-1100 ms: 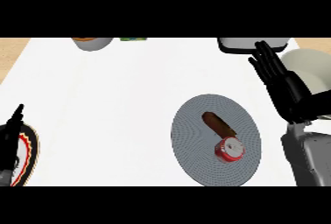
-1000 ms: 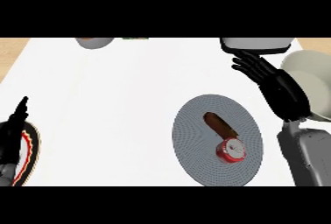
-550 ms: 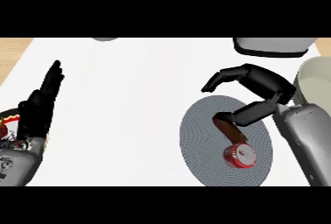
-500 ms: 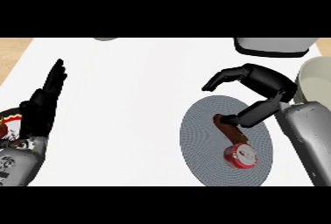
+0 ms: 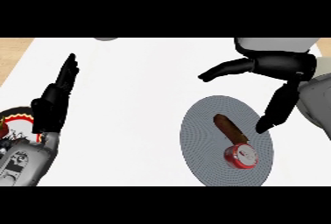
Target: Pick the sweet potato from the placemat and place it in the bowl
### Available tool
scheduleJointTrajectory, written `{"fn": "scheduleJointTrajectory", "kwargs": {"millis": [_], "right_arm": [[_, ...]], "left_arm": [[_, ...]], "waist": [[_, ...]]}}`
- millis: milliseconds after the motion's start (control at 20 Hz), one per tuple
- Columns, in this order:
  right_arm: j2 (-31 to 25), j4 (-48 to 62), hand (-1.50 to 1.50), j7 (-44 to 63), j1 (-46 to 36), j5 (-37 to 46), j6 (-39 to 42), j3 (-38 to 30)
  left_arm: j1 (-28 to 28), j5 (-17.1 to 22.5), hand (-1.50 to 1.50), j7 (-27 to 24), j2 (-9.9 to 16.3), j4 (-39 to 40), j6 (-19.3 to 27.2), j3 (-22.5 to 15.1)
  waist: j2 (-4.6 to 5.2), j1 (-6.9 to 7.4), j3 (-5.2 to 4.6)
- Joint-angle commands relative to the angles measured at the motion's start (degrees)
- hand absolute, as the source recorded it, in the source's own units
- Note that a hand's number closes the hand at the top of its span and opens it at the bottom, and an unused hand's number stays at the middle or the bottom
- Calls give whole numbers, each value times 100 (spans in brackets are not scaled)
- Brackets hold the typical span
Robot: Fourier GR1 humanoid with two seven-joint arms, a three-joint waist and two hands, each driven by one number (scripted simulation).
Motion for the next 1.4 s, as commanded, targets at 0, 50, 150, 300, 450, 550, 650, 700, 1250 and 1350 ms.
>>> {"fn": "scheduleJointTrajectory", "kwargs": {"millis": [0, 50, 150, 300, 450, 550, 650, 700, 1250, 1350], "right_arm": [[-251, -190, -150, -921, -400, 956, 554, 677], [-263, -234, -150, -865, -605, 1086, 525, 837], [-346, -395, -150, -939, -727, 1553, 328, 1265], [-234, -439, -150, -1041, -937, 2101, 74, 1928], [-185, -246, -150, -1304, -1012, 2586, -142, 2597], [-179, -275, -150, -1441, -824, 2818, -353, 3017], [-207, 136, -150, -1766, -983, 3068, -567, 3236], [-181, 98, -150, -1789, -1134, 3008, -402, 3287], [41, 846, -150, -1801, -1185, 4428, -1393, 4591], [308, 899, -150, -1585, -1062, 4561, -1357, 4512]], "left_arm": [[-31, 34, 0, 19, 31, -58, -95, 31], [-166, -116, 0, 278, -97, -86, 110, -77], [5, -49, 0, 156, 12, -104, 3, 18], [-36, -77, 0, 185, -22, -43, 7, 45], [-25, -121, 0, 89, -110, 57, 47, 64], [-133, 81, 0, 250, 130, 24, -186, 326], [66, -148, 0, 331, 81, -232, 9, 184], [178, 13, 0, 27, 116, -64, -201, 310], [-94, -297, 0, 533, -92, -267, -31, 325], [176, -88, 0, 428, 42, -317, -284, 590]], "waist": [[-24, 21, -5], [-49, -40, -5], [-57, -18, -12], [-74, -104, -19], [-64, -132, -23], [-85, -204, -22], [-85, -144, -19], [-94, -193, -27], [-127, -315, -21], [-144, -346, -24]]}}
